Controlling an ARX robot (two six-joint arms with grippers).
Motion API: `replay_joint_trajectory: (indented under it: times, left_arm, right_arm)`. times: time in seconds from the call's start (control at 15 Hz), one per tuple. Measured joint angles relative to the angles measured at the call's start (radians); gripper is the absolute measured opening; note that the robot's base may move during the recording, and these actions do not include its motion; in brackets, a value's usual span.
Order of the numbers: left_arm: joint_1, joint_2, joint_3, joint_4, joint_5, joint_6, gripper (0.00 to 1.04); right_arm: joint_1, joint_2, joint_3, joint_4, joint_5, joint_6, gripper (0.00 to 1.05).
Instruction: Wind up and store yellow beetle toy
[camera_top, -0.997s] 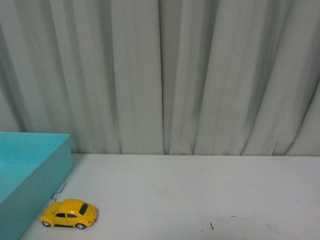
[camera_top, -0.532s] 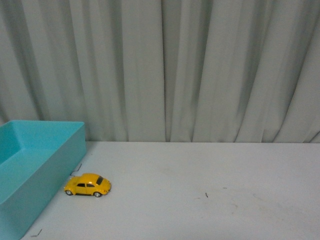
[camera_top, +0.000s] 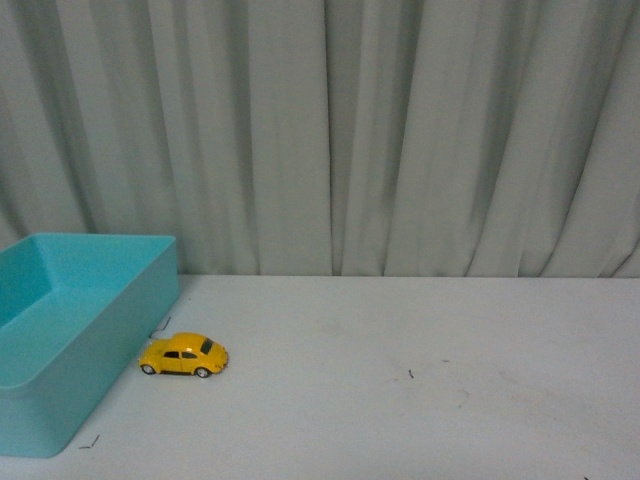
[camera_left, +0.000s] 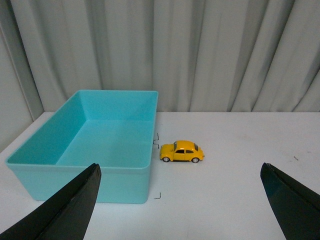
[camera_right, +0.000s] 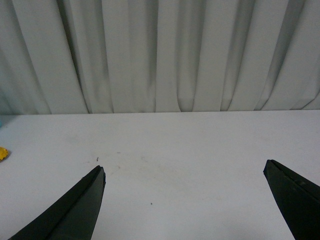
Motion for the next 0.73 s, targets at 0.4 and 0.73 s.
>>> replay_joint_trajectory:
  times: [0.4, 0.73]
  left_arm:
    - [0.0, 0.0, 0.0, 0.0, 0.0, 0.0, 0.98]
    - [0.0, 0.0, 0.0, 0.0, 0.0, 0.0, 0.98]
  right_arm:
    - [0.0, 0.0, 0.0, 0.0, 0.0, 0.0, 0.98]
    - [0.0, 0.0, 0.0, 0.0, 0.0, 0.0, 0.98]
